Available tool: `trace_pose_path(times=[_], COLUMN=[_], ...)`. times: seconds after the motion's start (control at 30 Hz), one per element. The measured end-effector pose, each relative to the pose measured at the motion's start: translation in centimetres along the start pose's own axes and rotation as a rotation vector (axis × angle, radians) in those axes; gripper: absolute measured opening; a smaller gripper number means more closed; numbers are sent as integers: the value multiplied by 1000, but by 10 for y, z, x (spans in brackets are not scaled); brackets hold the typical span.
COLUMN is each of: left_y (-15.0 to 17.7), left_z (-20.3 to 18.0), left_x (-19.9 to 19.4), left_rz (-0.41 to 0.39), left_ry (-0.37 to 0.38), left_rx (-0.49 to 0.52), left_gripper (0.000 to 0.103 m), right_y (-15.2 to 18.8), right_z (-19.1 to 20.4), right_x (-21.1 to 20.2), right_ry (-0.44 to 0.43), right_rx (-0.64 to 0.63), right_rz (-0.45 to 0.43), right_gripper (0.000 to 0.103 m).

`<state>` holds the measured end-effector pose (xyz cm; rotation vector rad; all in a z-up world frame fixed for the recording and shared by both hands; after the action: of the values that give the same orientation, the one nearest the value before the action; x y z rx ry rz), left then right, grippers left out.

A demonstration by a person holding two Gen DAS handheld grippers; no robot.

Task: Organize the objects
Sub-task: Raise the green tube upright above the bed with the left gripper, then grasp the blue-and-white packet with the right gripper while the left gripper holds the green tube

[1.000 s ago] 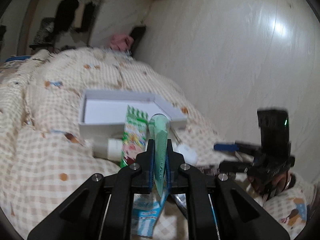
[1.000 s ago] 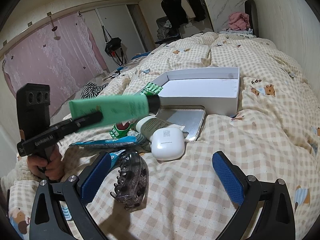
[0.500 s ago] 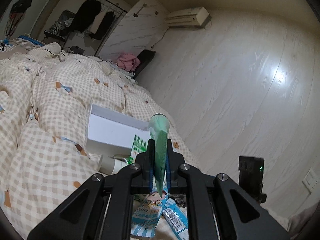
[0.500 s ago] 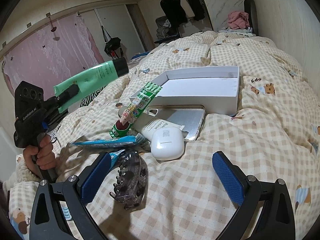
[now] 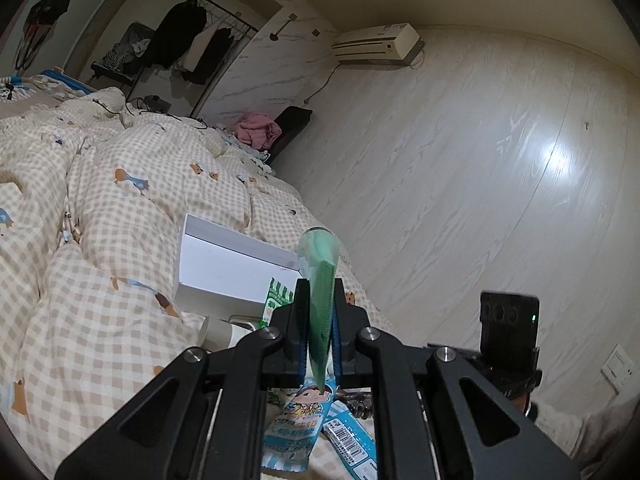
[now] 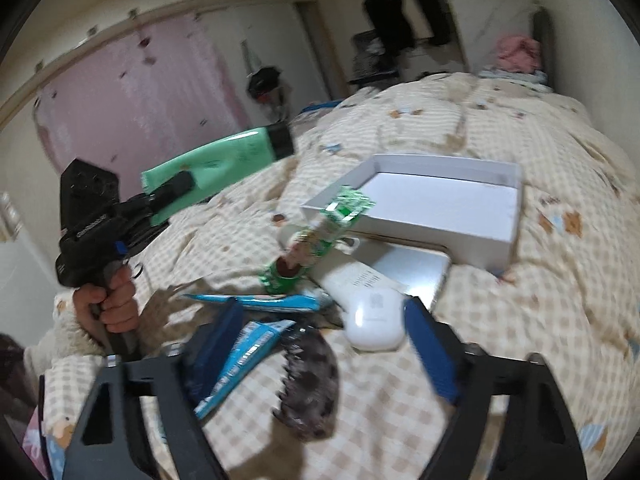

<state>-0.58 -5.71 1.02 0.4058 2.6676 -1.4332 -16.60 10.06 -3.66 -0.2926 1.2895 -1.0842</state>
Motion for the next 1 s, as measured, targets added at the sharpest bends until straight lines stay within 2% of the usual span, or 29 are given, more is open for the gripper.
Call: trace_pose_path(times=[0.07,0.17,0.4,0.47,0.63,0.67,0.83,1.0], left_y=[2,4,6,5,6,6,4,-2], left_z=[2,3,8,9,11,11,12,17], left_x=[1,1,0,0,1,1,-7,-18], left_rz=[5,9,11,15,23,22,-20,-74], left_ry=[-15,-28,-24,-25,-30,-31,-44,-37], left_rx=[0,-2,-27,-34,-38,-37,-40,-74], left_gripper=[10,10,10,10,10,10,10,10], right_y=[-9,-17,-22,-25,-25,-24,-28,-42], right_z=[5,11,48,55,58,60,65,53], right_x=[9,28,69,87,124,128,125,89], right_ry=[-35,-1,28,37,85,83,79,104], right_rx=[-50,-148,-497,-522,-587,-590,-580,-455], right_rz=[47,140,327,371,420,425,370,245], right_gripper=[61,54,50,38,36,28,13,12])
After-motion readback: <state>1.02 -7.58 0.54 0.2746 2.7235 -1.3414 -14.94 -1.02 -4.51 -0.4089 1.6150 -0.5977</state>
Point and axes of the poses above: each gripper's, at about its wrist camera, not at the fingertips, and x roughly the way its jaws point, z to its left, y to its underside, the point moved 3 cm from there along x, roughly the way its jaws point, and after that the axes turned 2 degrees about x, right-handed, at the moved point
